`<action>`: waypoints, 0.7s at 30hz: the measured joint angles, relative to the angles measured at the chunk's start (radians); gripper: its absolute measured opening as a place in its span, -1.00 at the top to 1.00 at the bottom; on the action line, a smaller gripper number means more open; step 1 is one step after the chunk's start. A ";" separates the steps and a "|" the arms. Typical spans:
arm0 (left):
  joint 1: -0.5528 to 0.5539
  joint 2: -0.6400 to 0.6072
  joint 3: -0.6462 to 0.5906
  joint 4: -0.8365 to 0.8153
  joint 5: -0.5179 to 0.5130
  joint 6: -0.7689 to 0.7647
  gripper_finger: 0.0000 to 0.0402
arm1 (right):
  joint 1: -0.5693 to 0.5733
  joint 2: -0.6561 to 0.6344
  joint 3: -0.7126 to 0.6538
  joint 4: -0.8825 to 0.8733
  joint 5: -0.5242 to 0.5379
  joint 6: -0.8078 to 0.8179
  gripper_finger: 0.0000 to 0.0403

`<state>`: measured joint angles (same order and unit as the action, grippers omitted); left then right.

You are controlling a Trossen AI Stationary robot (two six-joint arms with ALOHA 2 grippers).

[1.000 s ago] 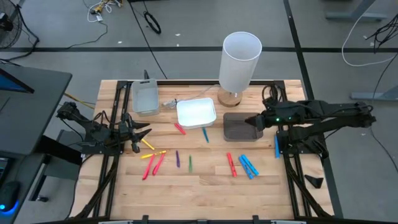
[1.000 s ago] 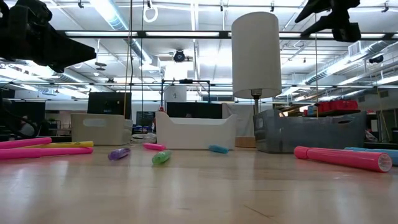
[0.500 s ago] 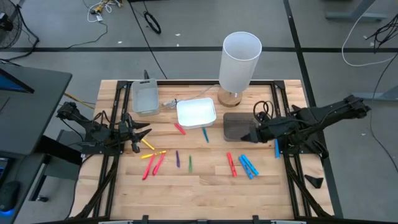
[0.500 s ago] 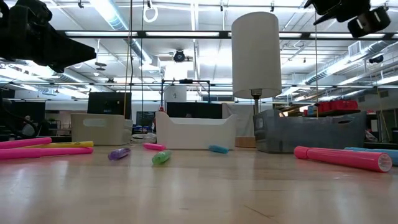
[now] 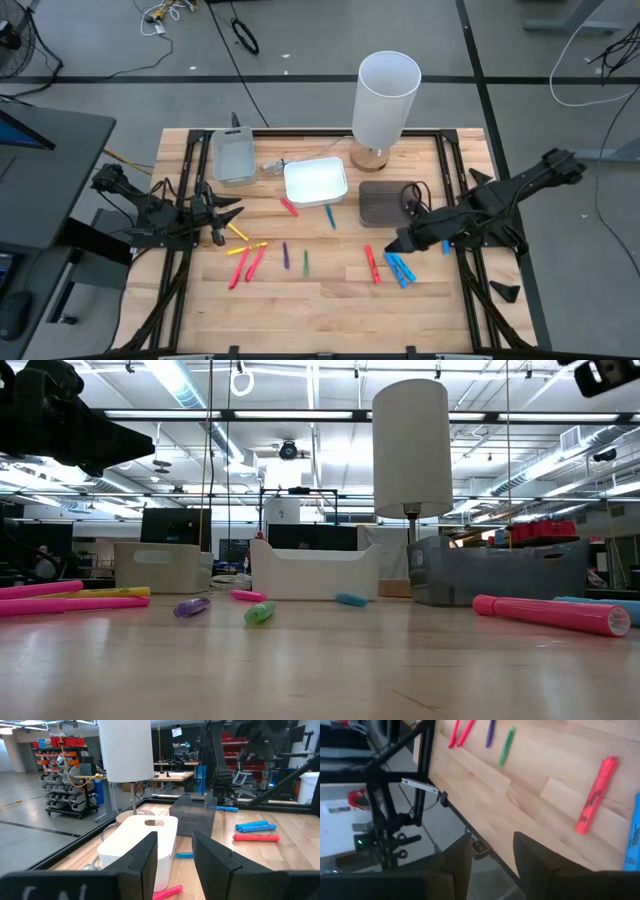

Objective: Pick & Place Markers
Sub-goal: Put the orange highlighter pen into the gray bin

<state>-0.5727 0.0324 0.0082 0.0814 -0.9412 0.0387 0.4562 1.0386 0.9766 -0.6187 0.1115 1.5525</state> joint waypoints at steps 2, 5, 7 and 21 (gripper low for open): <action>0.000 0.000 0.000 0.000 0.000 0.000 0.36 | 0.003 0.035 0.051 -0.033 0.000 -0.026 0.29; 0.000 0.000 0.000 0.000 0.000 0.000 0.36 | 0.003 0.088 0.126 -0.098 0.000 -0.051 0.29; 0.000 0.000 0.000 0.000 0.000 0.000 0.36 | 0.003 0.126 0.176 -0.168 0.000 -0.051 0.29; 0.000 0.000 0.000 0.000 0.000 0.000 0.36 | -0.004 0.419 0.525 -0.563 0.011 0.027 0.29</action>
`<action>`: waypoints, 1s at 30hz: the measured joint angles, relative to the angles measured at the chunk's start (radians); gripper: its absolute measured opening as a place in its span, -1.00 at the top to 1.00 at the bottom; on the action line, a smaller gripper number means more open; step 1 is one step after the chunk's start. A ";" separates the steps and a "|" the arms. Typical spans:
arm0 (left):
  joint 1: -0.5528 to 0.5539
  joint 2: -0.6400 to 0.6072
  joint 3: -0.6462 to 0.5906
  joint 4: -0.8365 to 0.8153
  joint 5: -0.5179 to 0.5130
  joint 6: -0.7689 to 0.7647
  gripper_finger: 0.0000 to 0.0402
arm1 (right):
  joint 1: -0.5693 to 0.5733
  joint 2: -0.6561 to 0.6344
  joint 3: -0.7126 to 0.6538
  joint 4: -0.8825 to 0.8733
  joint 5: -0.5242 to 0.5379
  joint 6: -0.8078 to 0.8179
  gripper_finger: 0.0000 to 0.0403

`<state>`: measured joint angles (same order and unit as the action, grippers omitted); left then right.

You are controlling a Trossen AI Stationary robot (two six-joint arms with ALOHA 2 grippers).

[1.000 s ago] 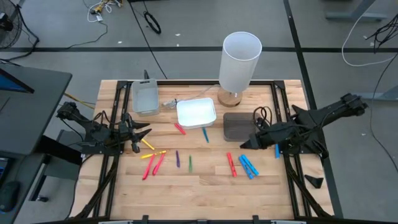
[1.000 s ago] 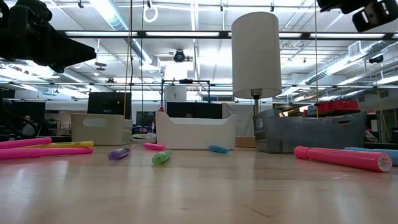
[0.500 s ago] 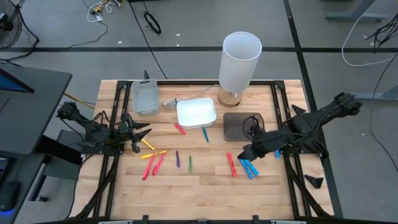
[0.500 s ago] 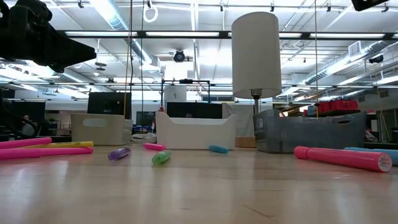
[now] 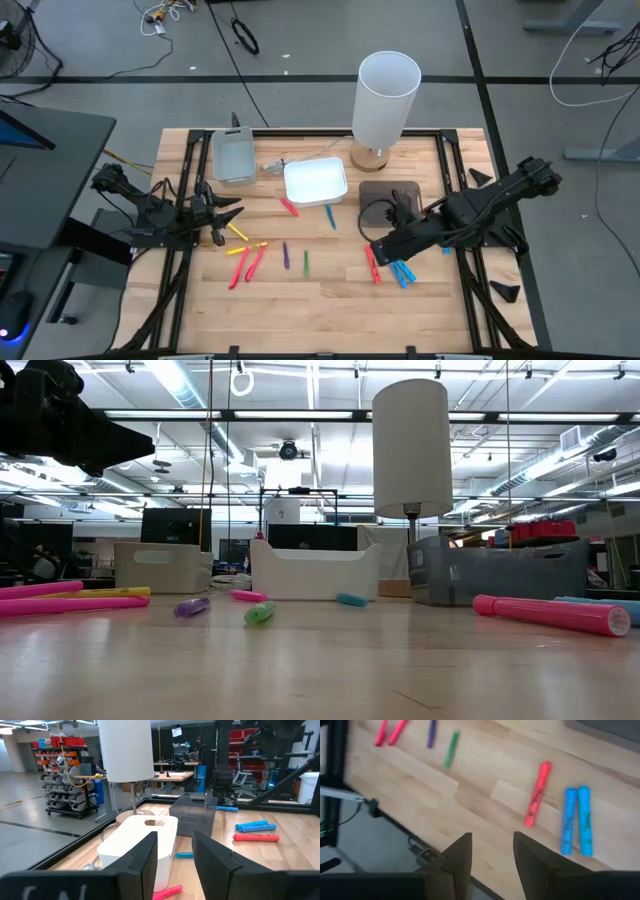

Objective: Pick & Place Markers
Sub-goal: Put the orange highlighter pen into the gray bin

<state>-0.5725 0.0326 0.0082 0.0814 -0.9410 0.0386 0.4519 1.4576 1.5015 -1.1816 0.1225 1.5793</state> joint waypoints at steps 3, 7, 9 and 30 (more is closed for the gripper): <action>0.000 0.000 0.000 0.000 0.000 0.000 0.36 | -0.004 0.053 0.055 -0.072 -0.002 0.019 0.29; 0.000 0.000 0.000 0.000 0.000 0.000 0.36 | -0.013 0.105 0.114 -0.133 -0.007 0.052 0.29; 0.000 0.000 0.000 0.000 0.000 0.000 0.36 | -0.018 0.125 0.132 -0.145 -0.007 0.065 0.29; 0.000 0.000 0.000 0.000 0.000 0.000 0.36 | -0.023 0.165 0.069 -0.115 -0.008 0.088 0.29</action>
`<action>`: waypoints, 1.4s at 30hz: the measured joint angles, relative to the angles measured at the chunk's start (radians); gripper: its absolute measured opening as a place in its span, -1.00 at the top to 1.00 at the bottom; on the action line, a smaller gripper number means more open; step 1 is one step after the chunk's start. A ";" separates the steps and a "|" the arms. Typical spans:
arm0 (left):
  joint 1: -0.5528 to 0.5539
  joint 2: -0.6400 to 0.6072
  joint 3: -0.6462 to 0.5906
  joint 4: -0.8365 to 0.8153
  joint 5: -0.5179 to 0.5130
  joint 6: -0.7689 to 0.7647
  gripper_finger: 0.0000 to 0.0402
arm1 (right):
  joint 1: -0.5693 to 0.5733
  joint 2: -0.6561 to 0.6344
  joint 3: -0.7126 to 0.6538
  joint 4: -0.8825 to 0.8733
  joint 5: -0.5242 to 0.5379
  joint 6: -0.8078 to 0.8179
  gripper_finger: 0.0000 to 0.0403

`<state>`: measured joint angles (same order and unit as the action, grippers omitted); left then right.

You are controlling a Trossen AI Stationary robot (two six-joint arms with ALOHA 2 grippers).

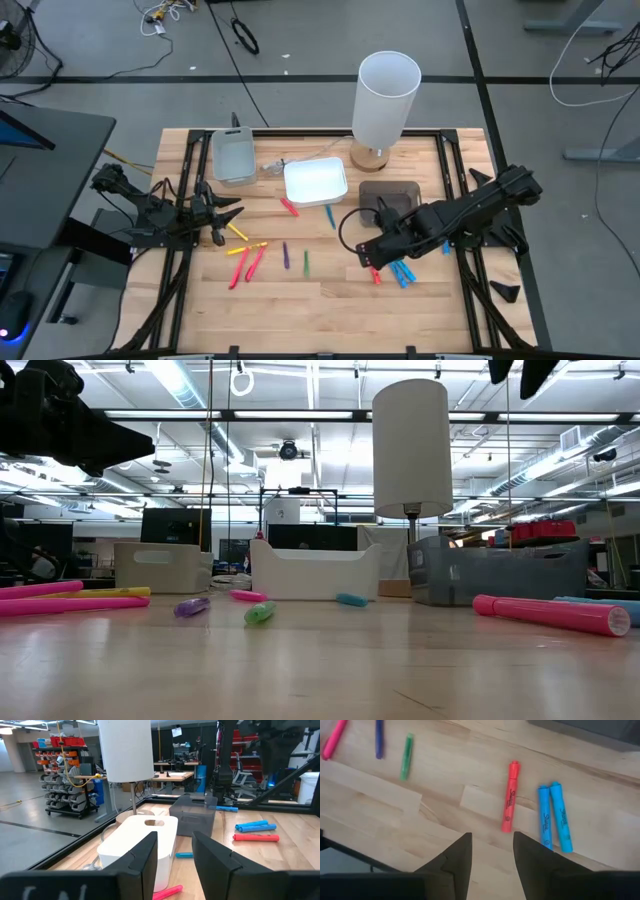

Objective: Pick & Place Markers
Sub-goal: Put the orange highlighter pen into the gray bin

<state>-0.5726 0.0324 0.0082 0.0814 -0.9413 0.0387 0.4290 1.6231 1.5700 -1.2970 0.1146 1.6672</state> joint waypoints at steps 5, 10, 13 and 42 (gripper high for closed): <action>0.000 0.000 0.000 0.000 0.000 0.000 0.36 | 0.000 0.000 -0.071 0.049 -0.002 0.000 0.29; 0.000 0.000 0.000 0.000 0.000 0.000 0.36 | 0.000 0.000 -0.140 0.106 -0.030 -0.007 0.29; 0.000 0.000 0.000 0.000 0.000 0.000 0.36 | 0.000 0.015 -0.165 0.121 -0.038 -0.005 0.29; 0.000 0.000 0.000 0.002 0.000 0.000 0.36 | 0.005 0.252 -0.220 0.274 -0.086 -0.026 0.29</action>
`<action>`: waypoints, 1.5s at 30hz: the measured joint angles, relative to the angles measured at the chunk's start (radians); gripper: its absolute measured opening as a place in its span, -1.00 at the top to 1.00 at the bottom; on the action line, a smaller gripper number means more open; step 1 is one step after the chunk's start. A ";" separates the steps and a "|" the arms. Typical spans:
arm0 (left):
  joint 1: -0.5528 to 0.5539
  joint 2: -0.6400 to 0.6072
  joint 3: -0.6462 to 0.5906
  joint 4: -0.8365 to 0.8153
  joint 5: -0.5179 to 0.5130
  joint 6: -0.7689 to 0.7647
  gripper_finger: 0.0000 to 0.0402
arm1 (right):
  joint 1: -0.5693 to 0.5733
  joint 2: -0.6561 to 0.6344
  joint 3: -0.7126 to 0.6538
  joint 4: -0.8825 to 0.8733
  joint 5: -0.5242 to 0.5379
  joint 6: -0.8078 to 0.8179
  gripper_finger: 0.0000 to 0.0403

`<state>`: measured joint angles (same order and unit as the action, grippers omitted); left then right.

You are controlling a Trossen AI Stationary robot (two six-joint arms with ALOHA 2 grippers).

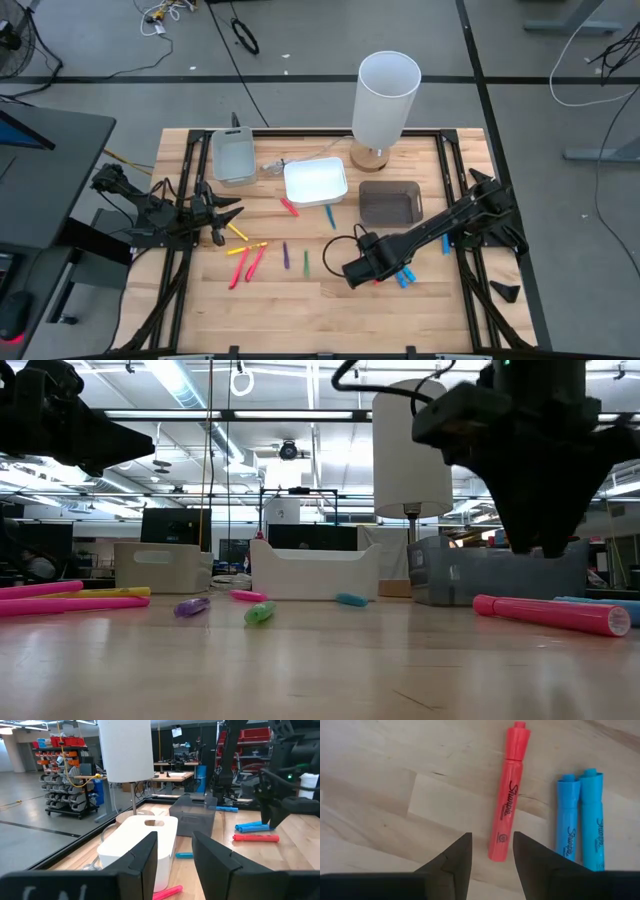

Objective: Pick & Place Markers
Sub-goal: Put the orange highlighter pen into the gray bin

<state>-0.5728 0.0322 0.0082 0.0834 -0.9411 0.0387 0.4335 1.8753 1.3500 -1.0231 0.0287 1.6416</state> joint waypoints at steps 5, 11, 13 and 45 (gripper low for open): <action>0.000 0.000 0.000 0.000 0.000 0.000 0.36 | 0.000 0.002 -0.063 0.073 -0.022 0.032 0.29; 0.000 0.000 0.000 0.000 0.000 0.000 0.36 | 0.000 0.003 -0.120 0.116 -0.022 0.052 0.29; 0.000 0.000 0.000 0.000 0.000 0.000 0.36 | 0.000 0.003 -0.135 0.134 -0.022 0.052 0.29; 0.000 0.000 0.000 0.000 0.000 0.000 0.36 | 0.000 0.001 -0.199 0.260 -0.021 0.048 0.73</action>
<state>-0.5724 0.0323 0.0082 0.0830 -0.9413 0.0387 0.4339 1.8759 1.1511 -0.7631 0.0073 1.6895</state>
